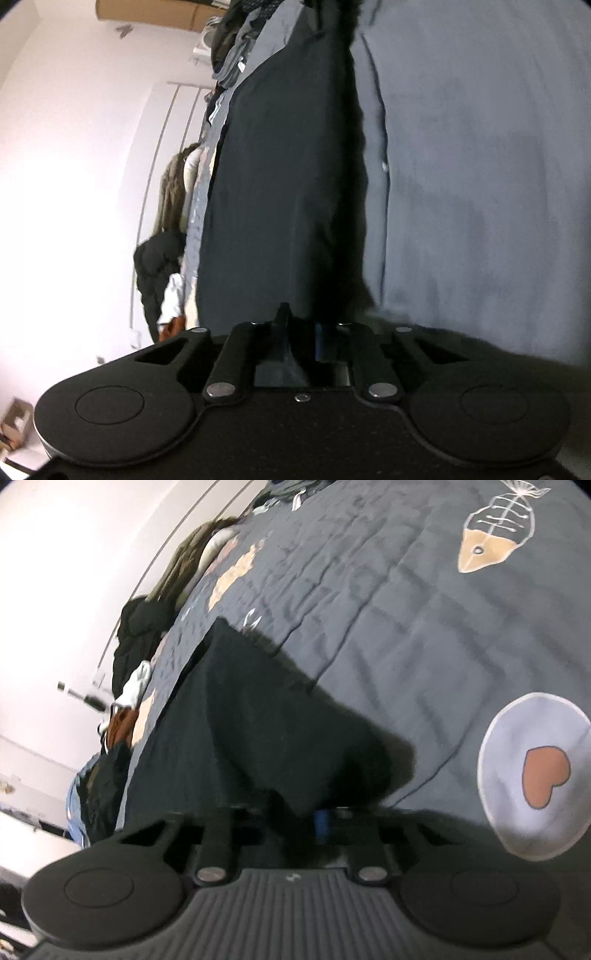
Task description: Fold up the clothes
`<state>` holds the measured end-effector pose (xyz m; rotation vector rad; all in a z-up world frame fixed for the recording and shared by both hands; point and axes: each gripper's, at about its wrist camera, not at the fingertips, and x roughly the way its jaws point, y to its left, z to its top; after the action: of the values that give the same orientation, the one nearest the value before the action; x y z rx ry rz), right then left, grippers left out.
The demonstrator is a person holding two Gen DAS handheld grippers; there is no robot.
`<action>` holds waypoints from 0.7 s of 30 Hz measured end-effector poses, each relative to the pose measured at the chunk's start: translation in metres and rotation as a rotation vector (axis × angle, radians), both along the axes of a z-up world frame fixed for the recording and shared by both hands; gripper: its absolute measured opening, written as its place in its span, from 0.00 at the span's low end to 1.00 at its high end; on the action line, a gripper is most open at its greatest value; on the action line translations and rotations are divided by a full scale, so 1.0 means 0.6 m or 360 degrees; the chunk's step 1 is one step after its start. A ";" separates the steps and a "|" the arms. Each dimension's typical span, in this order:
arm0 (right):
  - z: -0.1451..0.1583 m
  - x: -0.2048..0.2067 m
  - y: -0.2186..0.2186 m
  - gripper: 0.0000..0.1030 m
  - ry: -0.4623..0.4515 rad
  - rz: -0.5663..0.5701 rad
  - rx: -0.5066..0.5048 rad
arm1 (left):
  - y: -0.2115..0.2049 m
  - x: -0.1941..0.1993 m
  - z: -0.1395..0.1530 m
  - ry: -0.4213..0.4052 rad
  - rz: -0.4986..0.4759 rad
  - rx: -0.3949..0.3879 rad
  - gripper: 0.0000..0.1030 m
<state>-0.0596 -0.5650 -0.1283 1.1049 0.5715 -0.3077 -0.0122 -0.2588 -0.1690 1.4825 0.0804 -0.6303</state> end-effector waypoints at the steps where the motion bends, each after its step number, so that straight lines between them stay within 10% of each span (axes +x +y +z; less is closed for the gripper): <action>1: 0.000 -0.002 -0.002 0.07 -0.0022 -0.0015 0.0026 | 0.008 0.002 0.001 -0.0025 0.0001 0.0006 0.10; 14: 0.015 -0.008 -0.010 0.05 -0.0113 -0.0096 0.0071 | 0.164 0.049 -0.019 -0.0121 0.0149 0.0215 0.16; 21: 0.010 -0.010 -0.015 0.05 -0.0076 -0.0119 0.0094 | 0.216 0.063 0.023 -0.0060 0.0272 0.0091 0.24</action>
<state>-0.0655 -0.5742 -0.1221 1.1895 0.5003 -0.3300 0.0256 -0.1295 -0.1550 1.5236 0.1953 -0.4646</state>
